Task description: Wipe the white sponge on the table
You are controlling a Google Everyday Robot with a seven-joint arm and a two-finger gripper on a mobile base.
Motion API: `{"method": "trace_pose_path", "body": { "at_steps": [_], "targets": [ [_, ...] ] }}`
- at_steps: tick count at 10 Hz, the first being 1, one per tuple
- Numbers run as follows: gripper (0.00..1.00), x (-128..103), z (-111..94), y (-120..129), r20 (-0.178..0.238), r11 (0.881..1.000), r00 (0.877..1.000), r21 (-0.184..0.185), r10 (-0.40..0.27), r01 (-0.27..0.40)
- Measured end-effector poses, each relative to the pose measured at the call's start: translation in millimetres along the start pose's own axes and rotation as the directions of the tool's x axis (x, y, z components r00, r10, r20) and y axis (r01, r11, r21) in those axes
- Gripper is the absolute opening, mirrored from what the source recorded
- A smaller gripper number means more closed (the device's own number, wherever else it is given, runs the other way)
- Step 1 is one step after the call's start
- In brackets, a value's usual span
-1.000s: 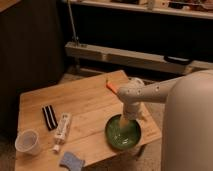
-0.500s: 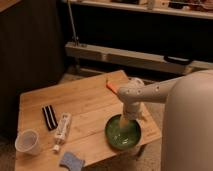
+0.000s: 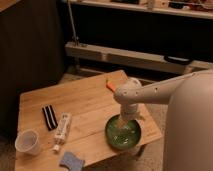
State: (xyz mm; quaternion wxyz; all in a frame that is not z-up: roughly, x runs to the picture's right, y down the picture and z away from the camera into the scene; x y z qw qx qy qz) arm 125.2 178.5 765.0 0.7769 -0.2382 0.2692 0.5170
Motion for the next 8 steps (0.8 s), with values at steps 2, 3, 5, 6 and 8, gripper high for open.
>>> {"method": "trace_pose_path", "body": {
  "at_steps": [2,3,5,6,8],
  "targets": [
    [0.80,12,-40,21,0.054,0.996,0.994,0.030,-0.090,0.089],
    [0.80,23,-67,45,0.078,0.987,0.984,0.038,-0.159,0.157],
    [0.80,46,-109,97,0.112,0.946,0.940,0.041,-0.323,0.320],
    [0.80,55,-119,118,0.118,0.921,0.913,0.042,-0.390,0.388],
    [0.80,61,-126,132,0.121,0.900,0.892,0.042,-0.436,0.434]
  ]
}}
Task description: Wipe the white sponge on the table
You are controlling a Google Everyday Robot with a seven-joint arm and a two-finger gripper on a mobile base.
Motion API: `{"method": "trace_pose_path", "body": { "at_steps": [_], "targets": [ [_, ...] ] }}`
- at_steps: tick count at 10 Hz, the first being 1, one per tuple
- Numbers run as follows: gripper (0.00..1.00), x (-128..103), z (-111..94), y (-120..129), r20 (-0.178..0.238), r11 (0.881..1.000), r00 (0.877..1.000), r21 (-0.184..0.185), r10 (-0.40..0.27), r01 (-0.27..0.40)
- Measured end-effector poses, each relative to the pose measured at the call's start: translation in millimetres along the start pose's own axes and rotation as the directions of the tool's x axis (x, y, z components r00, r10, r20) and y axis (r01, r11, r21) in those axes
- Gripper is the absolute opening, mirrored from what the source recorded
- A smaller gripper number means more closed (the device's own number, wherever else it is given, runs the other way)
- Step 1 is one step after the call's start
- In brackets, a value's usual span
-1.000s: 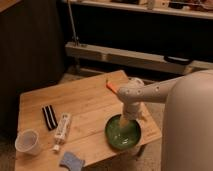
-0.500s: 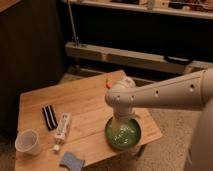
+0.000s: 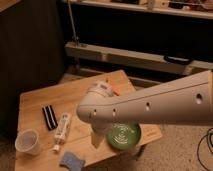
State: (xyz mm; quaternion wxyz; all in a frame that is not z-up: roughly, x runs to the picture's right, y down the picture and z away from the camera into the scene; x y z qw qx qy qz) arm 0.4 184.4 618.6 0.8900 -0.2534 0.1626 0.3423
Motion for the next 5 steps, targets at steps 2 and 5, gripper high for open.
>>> {"method": "trace_pose_path", "body": {
  "at_steps": [2,5],
  "targets": [
    [0.80,-0.2,0.0,-0.6,0.002,1.000,1.000,-0.001,-0.002,0.002],
    [0.80,4.5,7.7,0.7,0.128,0.996,0.990,-0.070,-0.052,0.061]
  ]
}}
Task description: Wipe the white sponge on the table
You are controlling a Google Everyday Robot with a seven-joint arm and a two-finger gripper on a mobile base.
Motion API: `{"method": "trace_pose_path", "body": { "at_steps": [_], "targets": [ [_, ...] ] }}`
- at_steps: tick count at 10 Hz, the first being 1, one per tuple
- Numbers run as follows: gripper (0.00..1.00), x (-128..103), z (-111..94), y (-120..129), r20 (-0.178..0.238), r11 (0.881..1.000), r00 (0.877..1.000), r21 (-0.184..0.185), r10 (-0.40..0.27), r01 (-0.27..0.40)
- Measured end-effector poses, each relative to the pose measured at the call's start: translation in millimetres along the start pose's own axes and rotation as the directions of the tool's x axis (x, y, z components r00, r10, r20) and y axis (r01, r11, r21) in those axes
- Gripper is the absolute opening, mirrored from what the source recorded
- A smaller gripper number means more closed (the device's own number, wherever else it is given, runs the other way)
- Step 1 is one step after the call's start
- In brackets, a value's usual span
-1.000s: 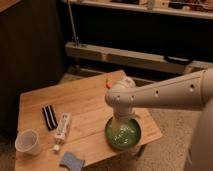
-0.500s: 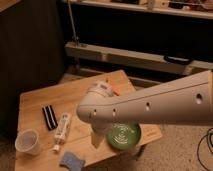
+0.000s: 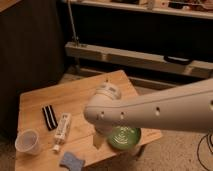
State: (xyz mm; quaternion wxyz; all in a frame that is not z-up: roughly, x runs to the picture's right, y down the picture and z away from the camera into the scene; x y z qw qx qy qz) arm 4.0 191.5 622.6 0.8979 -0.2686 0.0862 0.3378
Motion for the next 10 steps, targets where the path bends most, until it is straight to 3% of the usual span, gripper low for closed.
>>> {"method": "trace_pose_path", "body": {
  "at_steps": [1,3,5,6,8,9,10],
  "targets": [
    [0.80,2,13,5,0.100,0.997,0.995,-0.067,-0.019,0.026],
    [0.80,2,41,23,0.224,0.979,0.972,-0.172,-0.067,0.107],
    [0.80,-3,49,42,0.319,0.958,0.939,-0.203,-0.130,0.201],
    [0.80,-10,50,48,0.350,0.948,0.925,-0.214,-0.151,0.236],
    [0.80,-20,53,70,0.371,0.927,0.905,-0.221,-0.207,0.302],
    [0.80,-24,54,81,0.367,0.921,0.900,-0.213,-0.234,0.326],
    [0.80,-35,62,104,0.329,0.907,0.897,-0.198,-0.296,0.372]
  ]
}}
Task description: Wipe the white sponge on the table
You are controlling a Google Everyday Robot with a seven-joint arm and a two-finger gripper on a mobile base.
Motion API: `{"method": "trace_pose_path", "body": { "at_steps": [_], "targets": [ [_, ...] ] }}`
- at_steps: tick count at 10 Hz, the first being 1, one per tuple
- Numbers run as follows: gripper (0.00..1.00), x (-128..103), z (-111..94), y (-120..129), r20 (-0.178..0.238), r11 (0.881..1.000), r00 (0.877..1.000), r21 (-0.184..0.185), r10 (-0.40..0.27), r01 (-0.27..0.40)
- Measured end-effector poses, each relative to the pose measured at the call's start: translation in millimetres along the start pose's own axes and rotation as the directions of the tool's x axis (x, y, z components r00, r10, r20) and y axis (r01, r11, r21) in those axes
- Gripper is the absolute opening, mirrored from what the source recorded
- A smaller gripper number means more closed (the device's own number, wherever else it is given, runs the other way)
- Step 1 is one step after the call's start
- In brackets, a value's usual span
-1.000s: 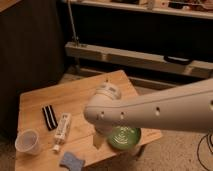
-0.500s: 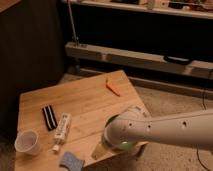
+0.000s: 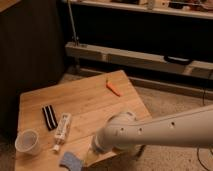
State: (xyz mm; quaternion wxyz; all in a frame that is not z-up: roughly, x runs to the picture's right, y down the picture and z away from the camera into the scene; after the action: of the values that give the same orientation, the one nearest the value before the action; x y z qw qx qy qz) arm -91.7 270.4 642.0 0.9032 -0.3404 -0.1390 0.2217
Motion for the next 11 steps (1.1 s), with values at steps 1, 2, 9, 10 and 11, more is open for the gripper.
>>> {"method": "trace_pose_path", "body": {
  "at_steps": [1,2,9,10,11],
  "targets": [
    [0.80,-9,13,7,-0.032,0.999,0.999,-0.011,-0.032,0.031],
    [0.80,-9,21,10,-0.051,0.999,0.998,-0.020,-0.048,0.047],
    [0.80,-20,71,43,-0.142,0.992,0.984,-0.088,-0.107,0.095],
    [0.80,-21,77,44,-0.154,0.992,0.983,-0.090,-0.104,0.091],
    [0.80,-23,80,46,-0.162,0.992,0.981,-0.086,-0.104,0.091]
  ]
}}
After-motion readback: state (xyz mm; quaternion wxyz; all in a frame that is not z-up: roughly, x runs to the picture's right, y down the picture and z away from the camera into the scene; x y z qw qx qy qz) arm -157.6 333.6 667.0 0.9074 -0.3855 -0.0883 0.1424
